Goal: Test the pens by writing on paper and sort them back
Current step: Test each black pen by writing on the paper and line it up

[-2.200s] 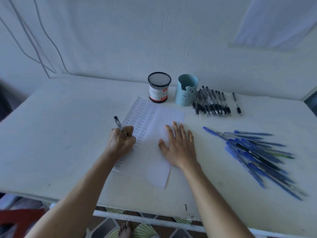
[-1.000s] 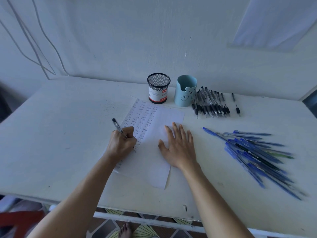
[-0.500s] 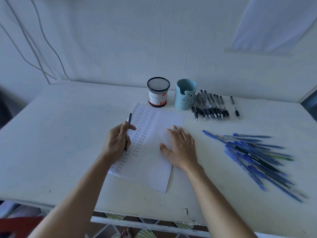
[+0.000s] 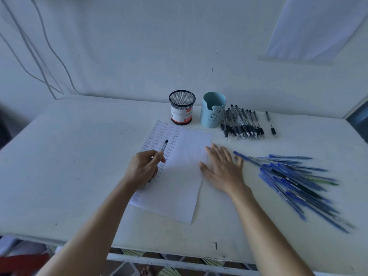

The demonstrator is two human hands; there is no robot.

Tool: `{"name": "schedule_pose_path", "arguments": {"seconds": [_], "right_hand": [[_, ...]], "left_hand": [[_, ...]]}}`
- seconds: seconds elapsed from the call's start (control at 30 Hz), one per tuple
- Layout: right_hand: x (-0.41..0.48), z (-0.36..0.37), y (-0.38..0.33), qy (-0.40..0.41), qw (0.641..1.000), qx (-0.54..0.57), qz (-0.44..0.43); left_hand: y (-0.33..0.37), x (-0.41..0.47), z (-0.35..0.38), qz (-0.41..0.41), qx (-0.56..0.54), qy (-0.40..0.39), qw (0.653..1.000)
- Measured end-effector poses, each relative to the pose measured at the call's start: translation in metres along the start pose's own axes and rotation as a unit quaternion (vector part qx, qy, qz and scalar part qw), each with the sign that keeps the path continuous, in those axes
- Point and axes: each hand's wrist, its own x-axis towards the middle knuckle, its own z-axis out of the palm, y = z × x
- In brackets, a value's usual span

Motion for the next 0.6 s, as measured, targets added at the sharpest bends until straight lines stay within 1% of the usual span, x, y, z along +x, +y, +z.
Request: {"name": "schedule_pose_path", "arguments": {"seconds": [0.07,0.17,0.3,0.37,0.5,0.6], "right_hand": [[0.0,0.0,0.004,0.004,1.0,-0.005,0.001],[-0.005,0.0,0.01,-0.002,1.0,0.013,-0.004],[-0.011,0.002,0.014,0.015,1.0,0.02,-0.017],[-0.014,0.004,0.014,0.031,0.999,0.026,-0.017],[-0.015,0.005,0.012,0.043,0.998,0.035,-0.012],[-0.015,0.005,0.012,0.043,0.998,0.049,-0.011]], "left_hand": [[0.004,0.004,0.002,-0.002,0.055,-0.018,0.998],[0.017,0.013,0.015,0.022,0.168,-0.063,0.984],[0.033,0.029,0.049,0.048,0.23,-0.113,0.965],[0.041,0.038,0.065,0.047,0.255,-0.111,0.959],[0.057,0.052,0.086,0.037,0.292,-0.064,0.954],[0.059,0.058,0.092,0.04,0.293,-0.058,0.954]]}}
